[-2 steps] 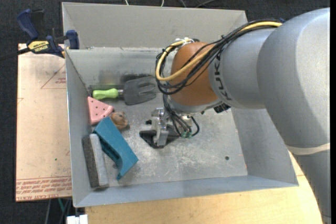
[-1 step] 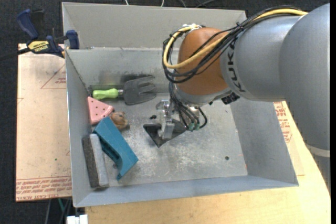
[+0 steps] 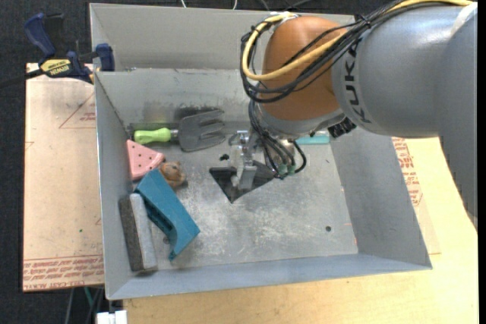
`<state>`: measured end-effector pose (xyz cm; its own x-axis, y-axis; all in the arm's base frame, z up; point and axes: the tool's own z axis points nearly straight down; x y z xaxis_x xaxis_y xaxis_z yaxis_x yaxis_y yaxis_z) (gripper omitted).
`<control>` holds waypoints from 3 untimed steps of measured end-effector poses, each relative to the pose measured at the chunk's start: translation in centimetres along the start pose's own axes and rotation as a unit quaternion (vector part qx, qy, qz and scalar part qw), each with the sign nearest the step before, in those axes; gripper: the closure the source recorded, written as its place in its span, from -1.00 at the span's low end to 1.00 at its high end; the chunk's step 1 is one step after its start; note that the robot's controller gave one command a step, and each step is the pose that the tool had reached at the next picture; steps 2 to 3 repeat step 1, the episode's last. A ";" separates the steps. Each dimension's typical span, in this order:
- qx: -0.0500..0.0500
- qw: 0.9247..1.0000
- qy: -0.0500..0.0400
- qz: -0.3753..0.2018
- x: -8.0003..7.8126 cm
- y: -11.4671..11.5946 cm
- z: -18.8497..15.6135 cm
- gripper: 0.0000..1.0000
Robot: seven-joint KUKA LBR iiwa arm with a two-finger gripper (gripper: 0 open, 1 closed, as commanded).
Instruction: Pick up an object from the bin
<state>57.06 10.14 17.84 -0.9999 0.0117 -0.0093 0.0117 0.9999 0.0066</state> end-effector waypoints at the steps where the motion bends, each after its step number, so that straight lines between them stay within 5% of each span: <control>1: 0.000 1.000 0.002 0.007 0.9 -0.5 -1.2 1.00; 3: 0.000 1.000 0.002 0.007 0.9 -0.5 -1.2 1.00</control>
Offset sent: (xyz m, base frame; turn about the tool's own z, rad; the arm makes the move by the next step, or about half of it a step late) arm 0.0631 0.0140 -0.0482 -0.2297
